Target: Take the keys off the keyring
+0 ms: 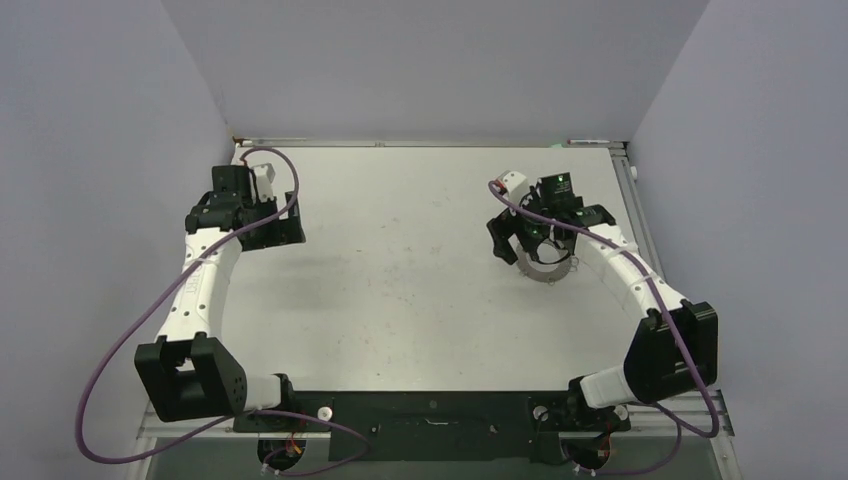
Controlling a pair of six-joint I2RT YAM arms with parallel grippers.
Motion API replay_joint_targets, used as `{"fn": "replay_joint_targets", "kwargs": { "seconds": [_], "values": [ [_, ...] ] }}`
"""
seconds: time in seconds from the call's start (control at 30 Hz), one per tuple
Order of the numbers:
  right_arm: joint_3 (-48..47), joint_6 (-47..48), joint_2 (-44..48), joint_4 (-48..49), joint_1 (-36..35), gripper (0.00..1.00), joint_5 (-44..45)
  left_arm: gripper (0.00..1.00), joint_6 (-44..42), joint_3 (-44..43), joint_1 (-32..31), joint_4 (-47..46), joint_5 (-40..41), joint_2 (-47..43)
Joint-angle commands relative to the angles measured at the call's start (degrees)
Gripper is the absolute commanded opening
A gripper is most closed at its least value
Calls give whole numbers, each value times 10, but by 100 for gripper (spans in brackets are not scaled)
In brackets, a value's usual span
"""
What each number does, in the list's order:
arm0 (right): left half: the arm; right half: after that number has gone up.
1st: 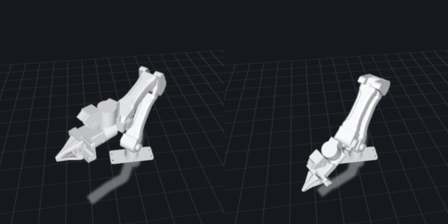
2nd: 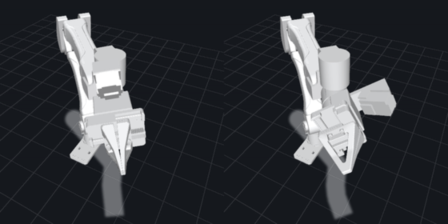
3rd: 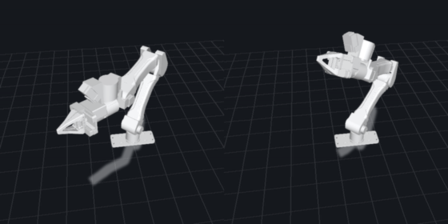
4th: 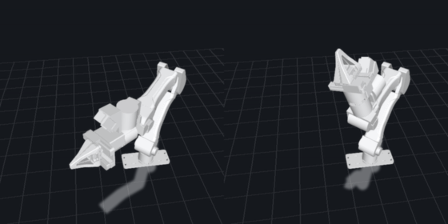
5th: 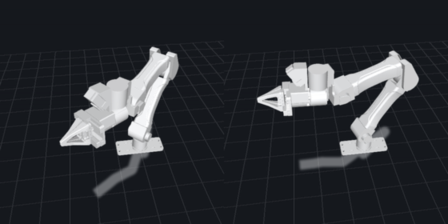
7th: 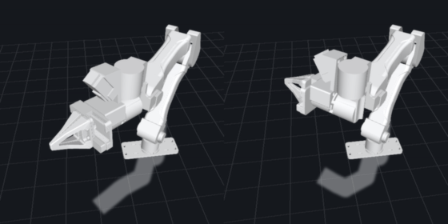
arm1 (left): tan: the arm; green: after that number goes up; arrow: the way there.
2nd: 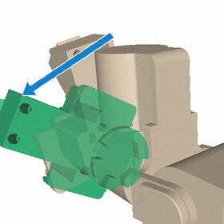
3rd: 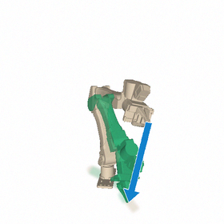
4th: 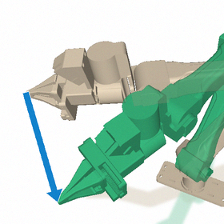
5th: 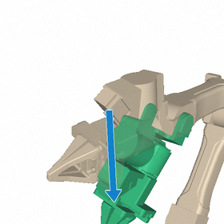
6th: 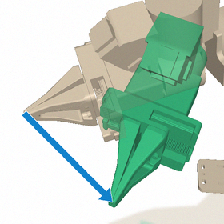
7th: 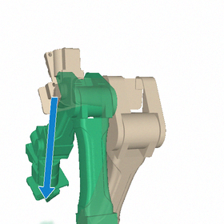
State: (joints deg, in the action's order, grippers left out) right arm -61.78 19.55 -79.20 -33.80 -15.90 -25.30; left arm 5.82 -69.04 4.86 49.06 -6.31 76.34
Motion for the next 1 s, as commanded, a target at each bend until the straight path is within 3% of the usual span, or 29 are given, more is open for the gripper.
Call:
{"fn": "replay_joint_targets", "kwargs": {
  "seconds": [0.0, 0.1, 0.23, 0.37, 0.57, 0.73, 0.97],
  "values": [
    [-84, 43, -62, -52, 49, 90, 7, 96, -3, -58, 0, -33, -14, 11],
    [-125, 129, -101, -136, 83, 93, 0, 96, -8, -73, 0, -34, -17, 28],
    [-115, 179, -125, -157, 100, 100, 41, 96, -11, -87, -2, -33, -19, 46],
    [-93, 236, -121, -173, 100, 85, 28, 96, -27, -88, -2, -36, -50, 49],
    [-53, 452, -97, -202, 94, 61, -35, 96, -46, -91, -5, -40, -111, 50],
    [-22, 587, -102, -179, 74, 55, -22, 96, -37, -104, -5, -38, -145, 60],
    [-8, 655, -129, -138, 53, 49, -15, 96, -35, -117, -6, -31, -146, 68]
  ]
}}
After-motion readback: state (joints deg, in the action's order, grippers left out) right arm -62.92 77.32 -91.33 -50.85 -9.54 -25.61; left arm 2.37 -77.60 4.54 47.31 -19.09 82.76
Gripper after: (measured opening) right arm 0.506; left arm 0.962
